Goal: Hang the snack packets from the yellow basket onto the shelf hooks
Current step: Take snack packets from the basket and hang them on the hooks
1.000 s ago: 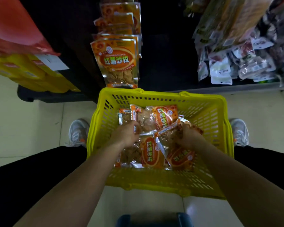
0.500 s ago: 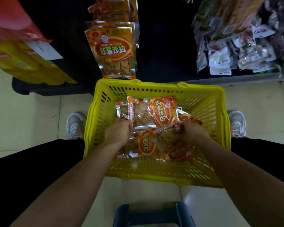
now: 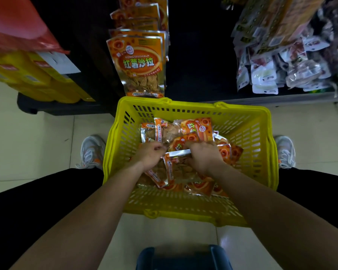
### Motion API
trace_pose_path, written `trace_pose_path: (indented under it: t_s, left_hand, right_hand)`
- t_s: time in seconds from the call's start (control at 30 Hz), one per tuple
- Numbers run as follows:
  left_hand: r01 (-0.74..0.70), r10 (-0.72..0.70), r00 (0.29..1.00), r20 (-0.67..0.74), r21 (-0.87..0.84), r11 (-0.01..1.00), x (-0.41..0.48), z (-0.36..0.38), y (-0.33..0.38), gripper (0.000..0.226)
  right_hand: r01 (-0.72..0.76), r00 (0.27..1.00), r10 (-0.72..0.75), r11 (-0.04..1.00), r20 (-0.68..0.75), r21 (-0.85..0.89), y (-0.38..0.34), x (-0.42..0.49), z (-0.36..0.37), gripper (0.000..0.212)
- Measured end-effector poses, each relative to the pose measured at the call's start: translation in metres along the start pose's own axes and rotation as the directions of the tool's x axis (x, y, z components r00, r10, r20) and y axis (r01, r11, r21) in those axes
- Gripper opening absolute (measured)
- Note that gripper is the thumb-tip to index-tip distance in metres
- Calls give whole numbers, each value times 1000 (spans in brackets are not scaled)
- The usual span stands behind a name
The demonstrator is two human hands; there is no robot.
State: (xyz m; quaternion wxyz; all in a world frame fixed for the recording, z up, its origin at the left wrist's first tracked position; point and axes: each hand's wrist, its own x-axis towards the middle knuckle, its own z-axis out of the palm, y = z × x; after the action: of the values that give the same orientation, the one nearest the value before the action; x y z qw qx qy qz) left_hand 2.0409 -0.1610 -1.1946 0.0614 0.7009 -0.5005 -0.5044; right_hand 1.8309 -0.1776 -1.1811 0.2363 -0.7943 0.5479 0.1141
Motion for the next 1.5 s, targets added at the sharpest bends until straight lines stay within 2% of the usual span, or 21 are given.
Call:
trace_pose_path:
  t_s: [0.1,0.17,0.23,0.33,0.37,0.43,0.5,0.57,0.63,0.73,0.83,0.93,1.03,1.13,1.23,1.37,1.5]
  left_hand:
    - [3,-4,1000,23,15,1000,-2,4,-7,48]
    - [-28,30,999,-19,115,993,-2,5,-14,46]
    - [-49,59,997,-56,161,986,-1,5,-17,30]
    - [-52,65,996,-63,192,980,1,3,-19,15]
    - [-46,60,996,-62,197,979,2,3,-20,14]
    - [-40,54,996,-65,196,980,2,3,-22,25]
    - [-33,43,997,-57,177,984,0,2,-23,26]
    - [-14,19,999,-28,177,984,-2,2,-23,20]
    - [26,-27,1000,4,167,986,-2,4,-19,38]
    - [51,-51,999,-2,34,998,-5,6,-11,42]
    - [8,-11,998,-62,-52,999,-5,8,-5,39]
    - [-29,15,991,-135,-100,995,-4,13,2,37]
    - [-67,53,979,-195,-67,995,-2,14,7,22]
    - [-103,101,972,-210,-2,995,0,12,7,23]
    - [-95,93,984,-152,-8,995,-2,9,10,25]
    - [-46,41,997,-68,-69,997,-8,1,19,2]
    - [-94,81,991,-105,-126,988,-26,-19,42,14]
  right_hand:
    - [44,996,-42,999,-76,25,-4,5,12,30]
    - [80,988,-77,997,-134,16,0,5,19,38]
    - [53,984,-55,998,-170,-15,7,5,20,56]
    - [-183,962,176,983,-208,-14,23,3,14,88]
    - [-280,942,284,959,-178,46,29,2,12,99]
    - [-384,912,410,864,-12,326,45,1,7,106]
    - [-392,919,334,733,208,556,57,-2,5,87]
    - [-330,940,229,803,254,497,62,-4,7,50]
    - [-286,957,231,860,177,422,59,-5,12,24]
    - [-259,965,253,849,76,460,48,-1,13,28]
    - [-253,964,267,896,12,366,37,3,13,40]
    - [-229,967,251,926,-36,299,27,9,15,36]
    - [-195,973,224,928,-58,317,22,13,15,40]
    - [-198,972,234,856,-16,478,19,14,13,48]
    - [-152,982,189,842,-19,518,18,14,8,43]
    - [-111,992,127,805,14,583,19,13,-9,28]
    - [-82,996,78,811,31,579,16,8,-45,10]
